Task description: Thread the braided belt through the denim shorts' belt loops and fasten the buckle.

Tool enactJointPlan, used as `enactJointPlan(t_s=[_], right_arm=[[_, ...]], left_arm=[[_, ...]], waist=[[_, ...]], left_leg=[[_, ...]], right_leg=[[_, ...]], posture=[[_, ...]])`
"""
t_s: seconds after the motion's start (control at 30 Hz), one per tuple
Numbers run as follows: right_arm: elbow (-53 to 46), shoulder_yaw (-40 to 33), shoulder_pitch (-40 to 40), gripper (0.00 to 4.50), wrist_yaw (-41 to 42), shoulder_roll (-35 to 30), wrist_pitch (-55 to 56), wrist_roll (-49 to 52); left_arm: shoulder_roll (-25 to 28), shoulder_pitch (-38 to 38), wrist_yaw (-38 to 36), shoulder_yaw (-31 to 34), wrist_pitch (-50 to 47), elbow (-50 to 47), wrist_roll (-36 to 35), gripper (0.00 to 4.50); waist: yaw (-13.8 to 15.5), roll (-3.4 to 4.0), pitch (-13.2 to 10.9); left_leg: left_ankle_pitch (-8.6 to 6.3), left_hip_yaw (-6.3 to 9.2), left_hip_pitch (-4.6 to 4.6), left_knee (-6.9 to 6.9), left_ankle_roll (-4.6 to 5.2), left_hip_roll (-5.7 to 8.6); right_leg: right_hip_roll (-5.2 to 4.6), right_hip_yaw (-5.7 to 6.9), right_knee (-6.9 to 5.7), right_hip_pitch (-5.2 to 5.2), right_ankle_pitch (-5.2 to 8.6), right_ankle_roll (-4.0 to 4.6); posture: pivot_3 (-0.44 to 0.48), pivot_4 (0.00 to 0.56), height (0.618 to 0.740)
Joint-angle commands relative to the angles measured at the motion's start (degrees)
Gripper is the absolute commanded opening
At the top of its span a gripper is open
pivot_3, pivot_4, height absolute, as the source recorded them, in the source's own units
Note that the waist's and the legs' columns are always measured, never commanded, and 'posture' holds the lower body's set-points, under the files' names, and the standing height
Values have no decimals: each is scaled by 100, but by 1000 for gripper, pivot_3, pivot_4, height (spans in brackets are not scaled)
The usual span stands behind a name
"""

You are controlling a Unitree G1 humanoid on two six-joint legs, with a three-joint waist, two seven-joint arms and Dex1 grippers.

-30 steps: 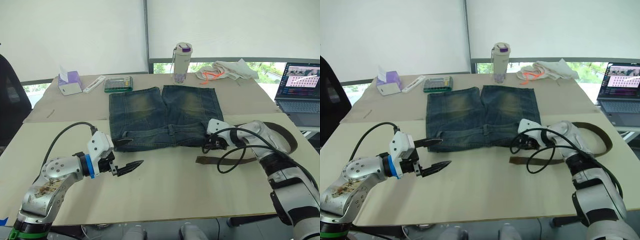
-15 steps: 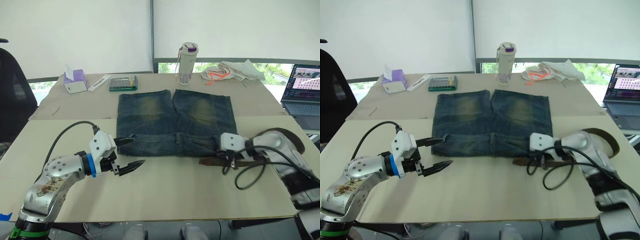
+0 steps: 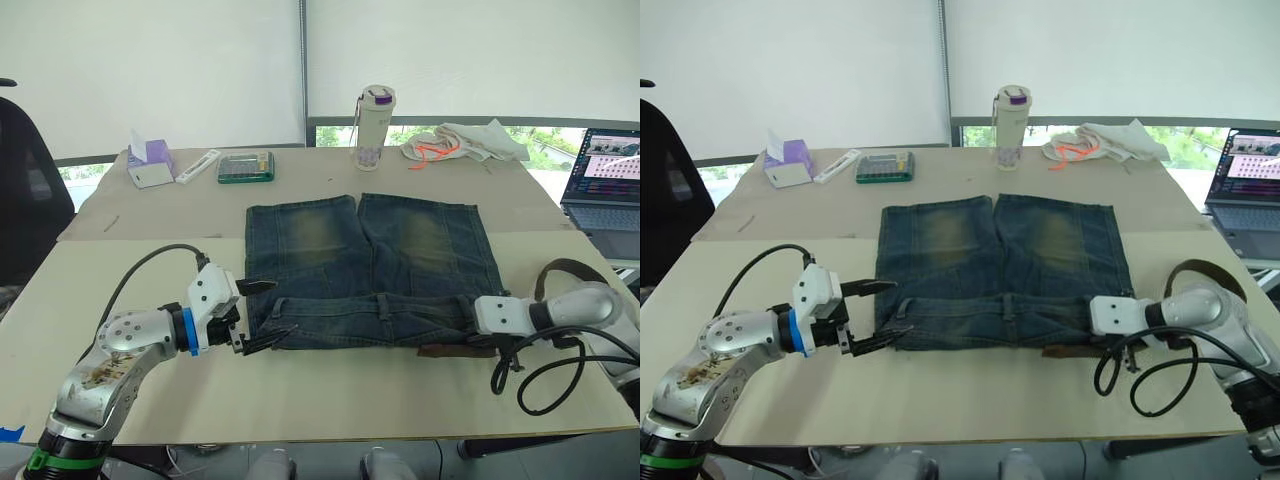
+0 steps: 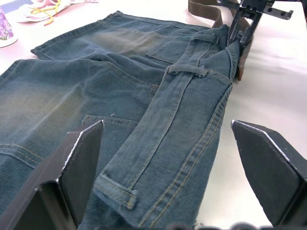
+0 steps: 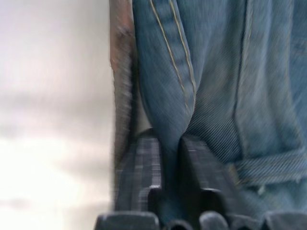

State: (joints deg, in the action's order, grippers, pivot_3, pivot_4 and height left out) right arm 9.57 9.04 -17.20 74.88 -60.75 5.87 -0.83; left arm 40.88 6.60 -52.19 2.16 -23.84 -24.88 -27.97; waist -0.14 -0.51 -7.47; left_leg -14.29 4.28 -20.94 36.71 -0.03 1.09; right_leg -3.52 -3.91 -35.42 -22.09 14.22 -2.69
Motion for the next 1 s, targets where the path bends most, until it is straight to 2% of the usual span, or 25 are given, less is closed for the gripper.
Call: enactJointPlan(t_s=[0.03,0.13,0.2,0.23,0.27,0.53,0.6,0.7,0.83,1.0], right_arm=[[-397,-369,315,2176,120,-293,-360,290],[-642,-761,372,3231,-37,-217,-718,725],[-900,-1067,415,3861,-29,-237,-1277,1140],[-1055,-1227,479,4313,26,-292,-1594,1364],[-1205,-1368,564,4477,109,-362,-1854,1557],[-1764,-1939,1449,4477,498,-739,-2269,1952],[-1969,-1916,1724,4477,538,-781,-2358,1939],[-1817,-1518,1695,4477,164,-665,-2068,1357],[-1755,-1194,1583,3336,59,-545,-1967,1128],[-1711,-1142,1493,1628,213,-591,-1912,1207]], left_arm=[[-8,103,-44,1,113,-50,13,4500],[-25,111,-53,-33,124,-35,25,4500],[-25,108,-57,-45,132,-33,31,4500],[-25,106,-57,-52,136,-32,35,4500],[-24,103,-59,-57,138,-34,37,4500],[18,137,-178,-150,113,-54,30,4500],[13,166,-215,-201,109,-48,43,4500],[6,232,-272,-313,125,-38,87,4500],[-54,357,-360,-496,139,-40,127,4500],[-168,512,-401,-745,108,-24,145,4500]], waist=[[-1,0,0],[-18,0,0],[-40,2,-1],[-50,2,-1],[-55,2,-1],[-39,1,-2],[-44,1,-2],[-64,-1,-2],[-61,1,-2],[-55,1,-2]], left_leg=[[0,0,0,0,0,0],[0,2,-1,0,0,-3],[0,3,-1,0,0,-3],[0,5,0,0,0,-3],[0,7,0,0,1,-4],[0,-2,-3,1,1,-4],[0,-5,-5,2,1,-4],[0,-8,-3,1,1,-5],[0,-12,-6,2,1,-4],[0,-12,-7,4,1,-3]], right_leg=[[0,0,0,0,0,0],[1,-1,-1,-1,0,0],[1,-3,-3,-2,0,0],[1,-3,-5,-2,0,0],[3,-3,-6,-3,0,0],[4,-2,-3,-2,2,-2],[5,-1,-3,-3,2,-4],[8,-2,-4,0,3,-4],[9,-2,-4,-5,3,-5],[7,-4,-4,-4,3,-5]], posture=[[0,150,740],[0,150,740],[0,150,740],[0,150,740],[0,150,740],[0,150,740],[0,150,740],[0,150,740],[0,150,740],[0,150,740]])
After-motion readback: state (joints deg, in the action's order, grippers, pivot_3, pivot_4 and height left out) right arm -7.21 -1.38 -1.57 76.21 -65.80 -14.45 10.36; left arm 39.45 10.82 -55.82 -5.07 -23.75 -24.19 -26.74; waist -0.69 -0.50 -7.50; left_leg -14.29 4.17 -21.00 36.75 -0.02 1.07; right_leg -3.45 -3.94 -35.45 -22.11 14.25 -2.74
